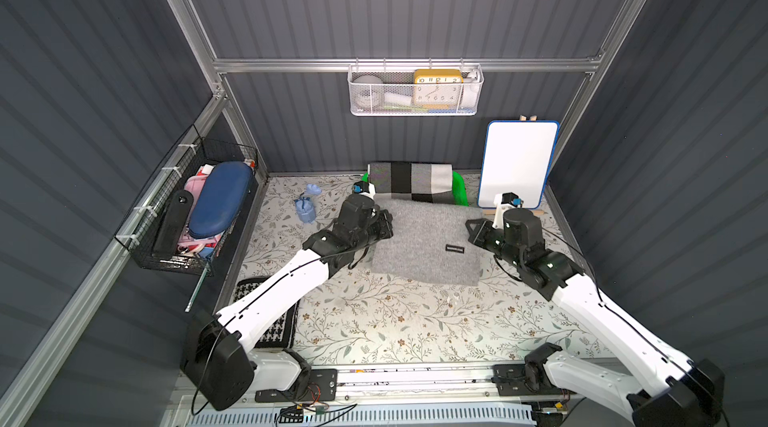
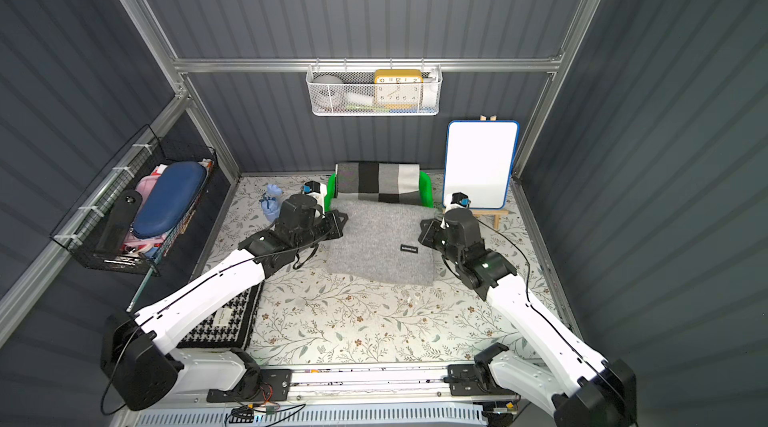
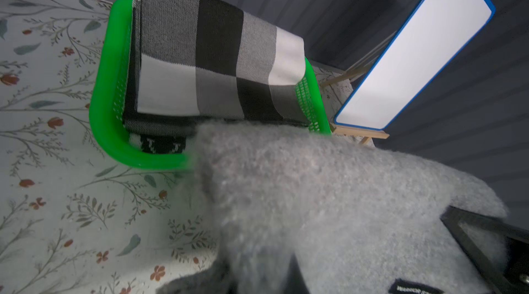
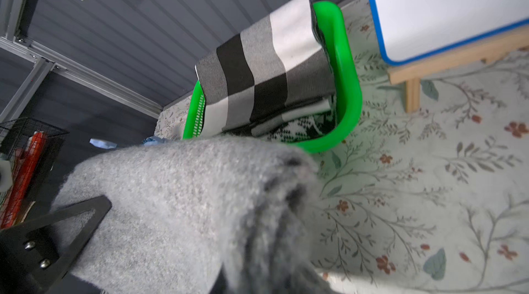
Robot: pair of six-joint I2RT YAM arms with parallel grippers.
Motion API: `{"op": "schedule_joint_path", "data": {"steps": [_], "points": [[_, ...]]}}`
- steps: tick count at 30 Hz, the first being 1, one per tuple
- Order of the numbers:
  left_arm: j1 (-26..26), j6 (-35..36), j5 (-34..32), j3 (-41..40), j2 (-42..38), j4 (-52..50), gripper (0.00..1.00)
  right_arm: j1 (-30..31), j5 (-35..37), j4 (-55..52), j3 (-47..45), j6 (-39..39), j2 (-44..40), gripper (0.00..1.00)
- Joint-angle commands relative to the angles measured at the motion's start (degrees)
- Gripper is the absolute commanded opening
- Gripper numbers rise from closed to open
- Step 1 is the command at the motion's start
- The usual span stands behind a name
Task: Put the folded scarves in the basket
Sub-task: Place the scarf in the basket.
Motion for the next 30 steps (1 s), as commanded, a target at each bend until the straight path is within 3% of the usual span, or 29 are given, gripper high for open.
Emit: {"op": "schedule_joint_path", "data": {"steps": [1, 9, 18, 30], "points": [[3.9, 5.2, -4.0, 6.8, 5.8, 0.2, 0.0, -1.6, 7.0, -1.3, 7.8, -5.2, 7.0, 0.0], [11.7, 7.5, 5.5, 20.6, 19.7, 4.9, 0.0, -5.7, 3.5, 3.9, 21.6, -5.6, 25.1, 0.0], [16.9, 7.6, 8.3, 33.4, 34.7, 4.6, 0.0, -8.6, -0.3, 4.0, 39.5, -8.0, 44.0, 0.0], [19.1, 8.7, 9.5, 44.6, 45.7, 3.1, 0.0, -11.8, -4.6, 4.6, 50.2, -6.4, 56.1, 0.0]]}}
